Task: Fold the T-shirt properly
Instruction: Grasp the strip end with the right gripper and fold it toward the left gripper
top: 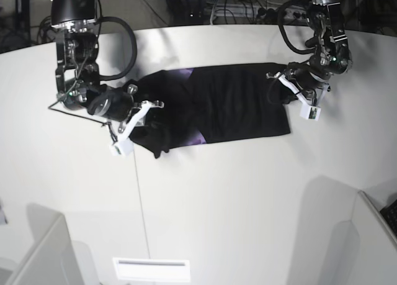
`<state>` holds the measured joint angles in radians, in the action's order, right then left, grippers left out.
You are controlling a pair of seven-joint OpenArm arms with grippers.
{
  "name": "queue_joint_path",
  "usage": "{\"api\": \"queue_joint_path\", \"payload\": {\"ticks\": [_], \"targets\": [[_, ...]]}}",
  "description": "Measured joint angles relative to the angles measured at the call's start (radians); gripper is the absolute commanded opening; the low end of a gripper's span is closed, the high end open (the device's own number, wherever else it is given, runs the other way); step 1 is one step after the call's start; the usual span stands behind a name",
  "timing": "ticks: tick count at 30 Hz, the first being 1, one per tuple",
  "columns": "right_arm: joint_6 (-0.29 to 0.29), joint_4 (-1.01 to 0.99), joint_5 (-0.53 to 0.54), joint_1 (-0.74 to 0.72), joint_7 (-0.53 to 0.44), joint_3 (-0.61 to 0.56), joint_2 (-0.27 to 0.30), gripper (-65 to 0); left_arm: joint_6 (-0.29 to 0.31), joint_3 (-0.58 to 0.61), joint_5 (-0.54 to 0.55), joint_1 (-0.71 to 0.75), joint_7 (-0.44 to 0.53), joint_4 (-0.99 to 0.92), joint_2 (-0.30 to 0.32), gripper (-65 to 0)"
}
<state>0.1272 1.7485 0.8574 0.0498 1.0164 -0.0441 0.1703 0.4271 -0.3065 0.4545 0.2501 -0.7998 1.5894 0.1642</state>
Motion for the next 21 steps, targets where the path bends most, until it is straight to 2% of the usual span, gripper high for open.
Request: {"api": "queue_joint_path", "payload": {"ticks": [4,9,13,17,21], "targets": [[-0.002,0.022,-0.025,0.002,0.049,0.005,-0.049,-65.0,0.003,0.0,0.003,0.002,-0.001,0.0,0.012,-65.0],[-0.004,0.091,-0.004,0.001,0.084,0.004,-0.119,-65.0,0.003,0.0,0.003,0.002,-0.001,0.0,0.013,-65.0],[-0.004,0.092,-0.016,0.021,0.087,-0.002,-0.152,-65.0,0.01,0.001,0.003,0.003,-0.006,0.0,0.025,-65.0],[-0.004,0.092,-0.016,0.02,0.084,-0.069,-0.16,-65.0,0.011,-0.023,0.009,0.021,-0.001,0.005,0.032,-65.0],[-0.008,0.09,-0.015,0.02,0.032,-0.123,-0.19,-65.0,0.004,-0.07,-0.01,0.037,-0.023,0.024,0.044,-65.0]]}}
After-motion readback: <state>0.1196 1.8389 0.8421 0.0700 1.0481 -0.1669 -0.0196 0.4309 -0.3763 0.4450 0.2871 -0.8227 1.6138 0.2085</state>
